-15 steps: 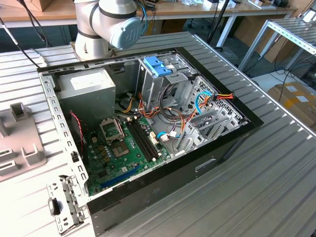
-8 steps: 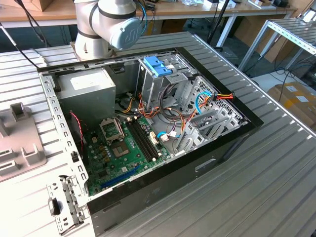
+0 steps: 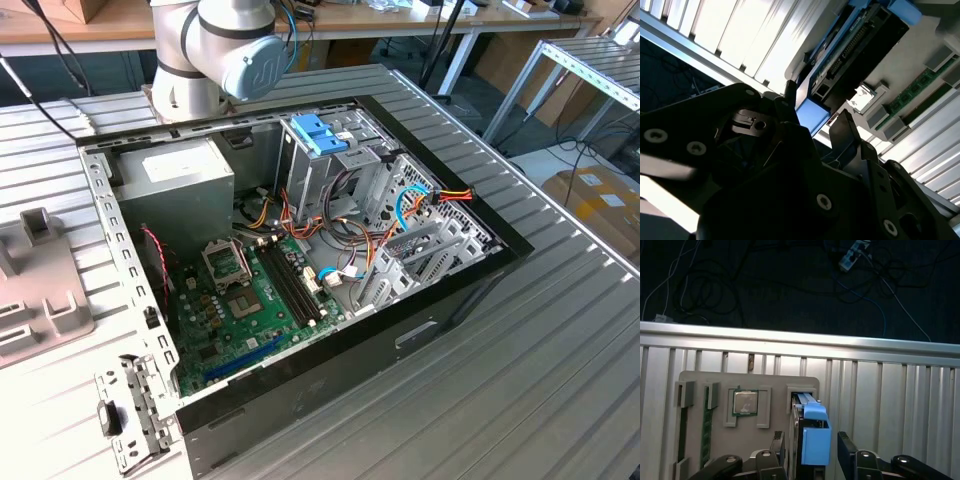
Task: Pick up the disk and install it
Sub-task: 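Pick up the disk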
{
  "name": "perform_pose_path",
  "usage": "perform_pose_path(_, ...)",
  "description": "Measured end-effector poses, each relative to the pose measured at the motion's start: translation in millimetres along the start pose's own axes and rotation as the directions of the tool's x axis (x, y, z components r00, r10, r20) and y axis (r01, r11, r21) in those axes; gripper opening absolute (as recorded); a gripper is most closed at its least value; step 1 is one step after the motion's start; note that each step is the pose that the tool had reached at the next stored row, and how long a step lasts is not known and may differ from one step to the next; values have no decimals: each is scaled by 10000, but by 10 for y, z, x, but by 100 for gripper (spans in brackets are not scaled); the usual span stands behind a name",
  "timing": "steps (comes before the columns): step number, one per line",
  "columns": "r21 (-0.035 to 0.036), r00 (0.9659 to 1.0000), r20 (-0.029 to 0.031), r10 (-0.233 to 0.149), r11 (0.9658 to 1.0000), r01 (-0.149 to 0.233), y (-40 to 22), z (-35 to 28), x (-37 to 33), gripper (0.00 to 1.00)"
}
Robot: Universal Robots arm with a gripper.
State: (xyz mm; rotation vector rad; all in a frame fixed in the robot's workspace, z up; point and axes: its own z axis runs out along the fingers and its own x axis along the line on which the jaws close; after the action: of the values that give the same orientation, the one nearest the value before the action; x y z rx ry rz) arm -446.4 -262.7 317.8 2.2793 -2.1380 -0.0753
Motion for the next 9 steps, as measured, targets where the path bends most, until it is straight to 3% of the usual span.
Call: perform_pose_path(9,1,10000,0,0,10000,0,1,84,2,54)
